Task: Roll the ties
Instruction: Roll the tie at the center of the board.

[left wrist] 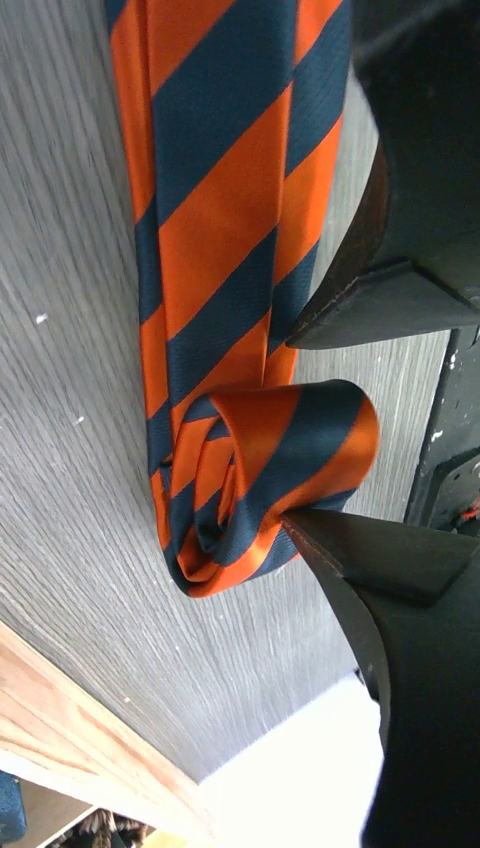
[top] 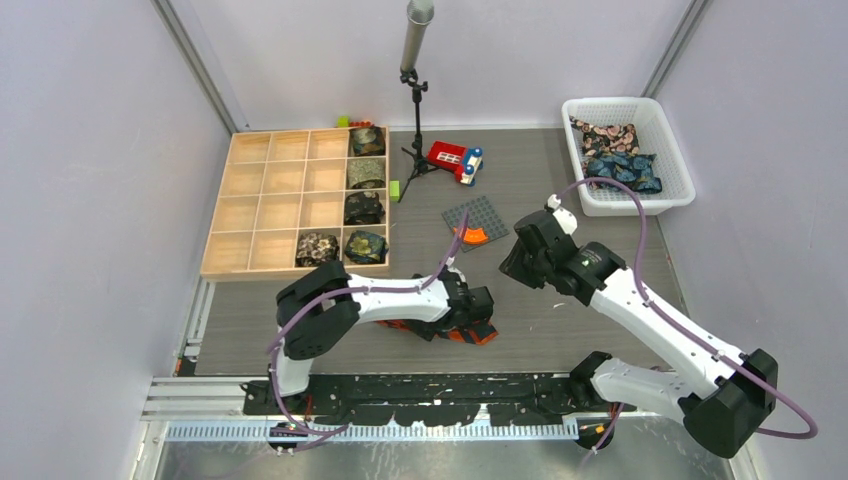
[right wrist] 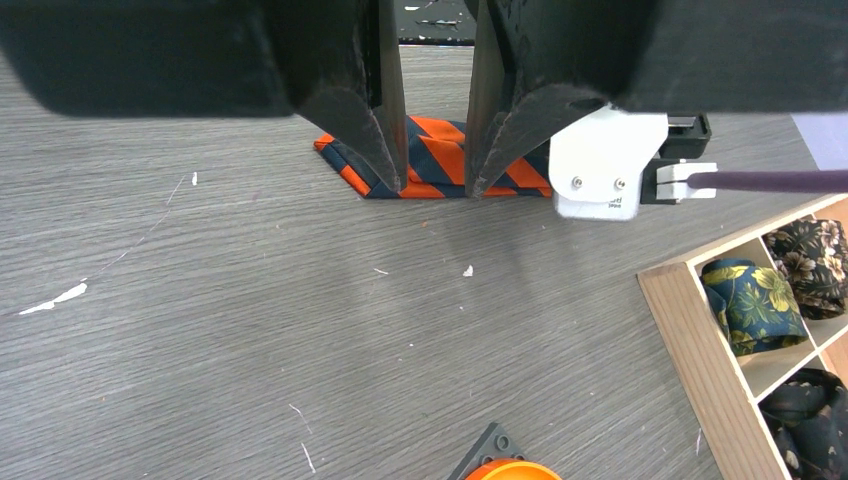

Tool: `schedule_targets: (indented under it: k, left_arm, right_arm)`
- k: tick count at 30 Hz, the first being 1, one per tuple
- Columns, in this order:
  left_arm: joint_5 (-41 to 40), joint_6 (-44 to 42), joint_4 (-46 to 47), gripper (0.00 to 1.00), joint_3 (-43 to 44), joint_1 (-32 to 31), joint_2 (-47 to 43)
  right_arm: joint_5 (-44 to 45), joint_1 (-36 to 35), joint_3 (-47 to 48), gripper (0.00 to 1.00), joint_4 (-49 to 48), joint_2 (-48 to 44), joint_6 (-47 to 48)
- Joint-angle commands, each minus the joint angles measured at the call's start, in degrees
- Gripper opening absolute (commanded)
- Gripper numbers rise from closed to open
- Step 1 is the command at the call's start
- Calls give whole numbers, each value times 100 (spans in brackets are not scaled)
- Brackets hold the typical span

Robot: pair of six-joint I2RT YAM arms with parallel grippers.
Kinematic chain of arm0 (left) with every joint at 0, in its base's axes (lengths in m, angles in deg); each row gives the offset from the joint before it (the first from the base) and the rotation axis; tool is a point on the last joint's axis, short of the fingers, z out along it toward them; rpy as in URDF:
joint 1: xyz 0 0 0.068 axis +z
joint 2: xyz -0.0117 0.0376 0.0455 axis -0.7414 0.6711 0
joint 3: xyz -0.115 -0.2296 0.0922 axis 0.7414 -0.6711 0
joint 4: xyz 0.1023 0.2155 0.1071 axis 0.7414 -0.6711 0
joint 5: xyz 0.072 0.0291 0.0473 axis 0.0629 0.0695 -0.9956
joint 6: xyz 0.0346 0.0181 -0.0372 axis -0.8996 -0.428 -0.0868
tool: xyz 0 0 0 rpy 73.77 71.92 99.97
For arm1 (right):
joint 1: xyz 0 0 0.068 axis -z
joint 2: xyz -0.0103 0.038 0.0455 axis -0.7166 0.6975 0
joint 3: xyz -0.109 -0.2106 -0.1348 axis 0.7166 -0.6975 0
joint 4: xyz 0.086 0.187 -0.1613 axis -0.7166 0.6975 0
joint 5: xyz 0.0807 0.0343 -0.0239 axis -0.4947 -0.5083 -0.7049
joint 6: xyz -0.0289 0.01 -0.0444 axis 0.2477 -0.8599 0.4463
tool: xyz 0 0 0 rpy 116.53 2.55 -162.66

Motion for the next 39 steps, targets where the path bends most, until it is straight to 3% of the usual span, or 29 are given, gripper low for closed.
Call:
schedule_targets:
  k: [1,11,17,24,30,39]
  left_arm:
    - [323,-123,423,63,-53,-26,-636]
    - [534,-223,325,68,-192,-25,-1518]
    - [578,-264,264,70,-369,130,-2242]
    - [832,-392,417,71,-996,731,-3439]
    - [1116,-433,550,71,-1535,1213,-4266]
    - [1425,-508,714,72,-1960,1828,-4811]
  right_arm:
    - [-28,24,287,33,-68,115,30]
    - [-890,-277,-482,31,-869,490,-582]
    - [-970,-1079,-767,32,-1490,1306,-972]
    - [-1108,-1631,-810,32,-2113,2398,-1287]
    - [-1112,-1686,-718,32,-2210,2903,-1243]
    - [-958,-1425,-545,31,-2005,3481,-684]
